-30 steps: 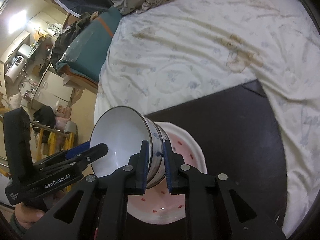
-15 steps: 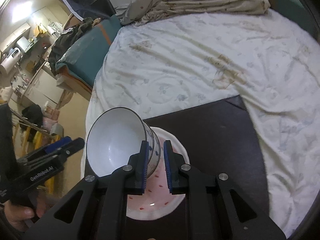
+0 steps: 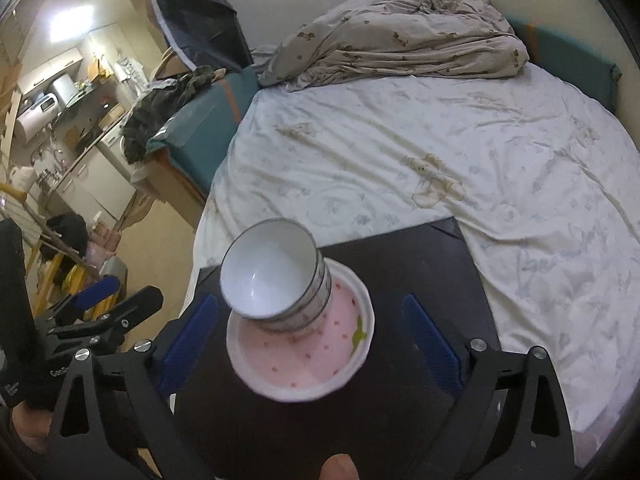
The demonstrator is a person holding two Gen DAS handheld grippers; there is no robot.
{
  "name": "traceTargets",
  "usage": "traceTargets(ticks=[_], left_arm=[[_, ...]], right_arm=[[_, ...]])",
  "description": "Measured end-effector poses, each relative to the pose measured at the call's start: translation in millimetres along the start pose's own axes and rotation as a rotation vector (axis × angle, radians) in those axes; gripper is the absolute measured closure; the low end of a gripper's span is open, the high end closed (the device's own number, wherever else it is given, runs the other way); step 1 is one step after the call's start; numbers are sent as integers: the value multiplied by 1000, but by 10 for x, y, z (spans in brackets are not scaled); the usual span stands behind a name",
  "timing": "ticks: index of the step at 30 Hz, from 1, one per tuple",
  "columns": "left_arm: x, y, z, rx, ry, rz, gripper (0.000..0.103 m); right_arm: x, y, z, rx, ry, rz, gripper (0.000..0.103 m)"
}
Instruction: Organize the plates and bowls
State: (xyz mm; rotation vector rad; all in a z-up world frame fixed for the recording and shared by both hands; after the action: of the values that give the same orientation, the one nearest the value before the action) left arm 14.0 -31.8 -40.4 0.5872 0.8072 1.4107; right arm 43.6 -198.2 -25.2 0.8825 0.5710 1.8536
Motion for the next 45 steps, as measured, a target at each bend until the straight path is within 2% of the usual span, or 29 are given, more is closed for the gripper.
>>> traceTargets(ticks=[2,7,14,19,24,32,45], left_arm=[[17,14,-117,13,10,7,1],[85,91,-306,6,21,37,1],[195,-50,-503,20,27,124,1],[261,-159,-547,33,73,127,1],[273,-171,-549,27,53,156,1],[254,-251,-628,75,52,137,1],[229,-241,-638,77,64,118,1]], right_arm=[[-4,65,-84,-8,-3,-4,0],[-81,186,-354,-35,-18,-50,0],[-282,68,-709,-66,-15,-147,0],[-179,2,-754,-78,71,-196,0],[-103,-131,-793,-40,83,-168,0],[-71,-251,-836,0,67,-127,0],[-109,-259,-850,4,39,-121,0]])
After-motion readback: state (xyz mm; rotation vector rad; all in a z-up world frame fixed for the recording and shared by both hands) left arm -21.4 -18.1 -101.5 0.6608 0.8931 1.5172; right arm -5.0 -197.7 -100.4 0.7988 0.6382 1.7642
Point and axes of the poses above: each gripper's, at about its wrist camera, not at the fingertips, and y roughly against the way its jaws point, x to its left, z to its top, the point moved 9 cm from there along -y, roughly the way its jaws point, and after that the axes turned 5 degrees about y, right-handed, at the moved point
